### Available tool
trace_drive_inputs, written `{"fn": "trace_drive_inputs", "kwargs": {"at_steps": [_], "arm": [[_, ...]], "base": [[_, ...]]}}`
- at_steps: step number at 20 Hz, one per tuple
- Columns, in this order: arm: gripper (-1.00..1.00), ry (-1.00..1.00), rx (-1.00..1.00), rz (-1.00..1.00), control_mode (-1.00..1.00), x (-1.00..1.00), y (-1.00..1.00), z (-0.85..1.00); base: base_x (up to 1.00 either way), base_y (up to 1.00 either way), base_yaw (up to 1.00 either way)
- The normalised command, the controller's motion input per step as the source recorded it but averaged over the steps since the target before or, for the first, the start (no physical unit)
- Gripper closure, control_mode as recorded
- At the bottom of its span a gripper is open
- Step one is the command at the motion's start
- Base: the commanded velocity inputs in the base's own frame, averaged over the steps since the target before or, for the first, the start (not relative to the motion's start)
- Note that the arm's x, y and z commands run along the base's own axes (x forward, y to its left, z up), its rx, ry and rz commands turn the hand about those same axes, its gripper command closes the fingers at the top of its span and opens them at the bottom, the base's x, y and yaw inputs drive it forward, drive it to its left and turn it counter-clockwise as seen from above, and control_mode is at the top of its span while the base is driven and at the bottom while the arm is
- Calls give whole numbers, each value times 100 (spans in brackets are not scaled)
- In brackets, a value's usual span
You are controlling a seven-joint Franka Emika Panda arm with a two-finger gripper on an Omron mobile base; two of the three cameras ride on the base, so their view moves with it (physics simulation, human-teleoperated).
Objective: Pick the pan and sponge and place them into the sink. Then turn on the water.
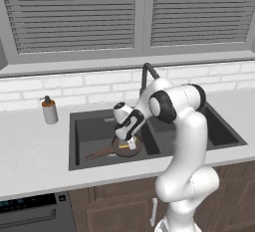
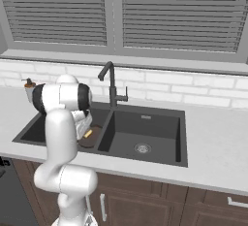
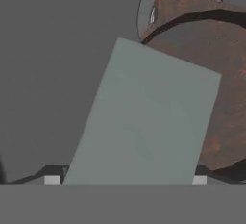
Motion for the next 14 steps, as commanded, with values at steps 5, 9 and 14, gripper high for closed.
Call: {"fn": "trace_drive_inputs", "kwargs": {"at_steps": [5,9,14], "arm": [[100,-1,0,0,-100,59,0,-31],[100,0,0,0,-100,50,0,-44],[100,0,0,0,-100,41,0,-45]], "base": [[0,0,0],[0,0,0],[0,0,0]]}}
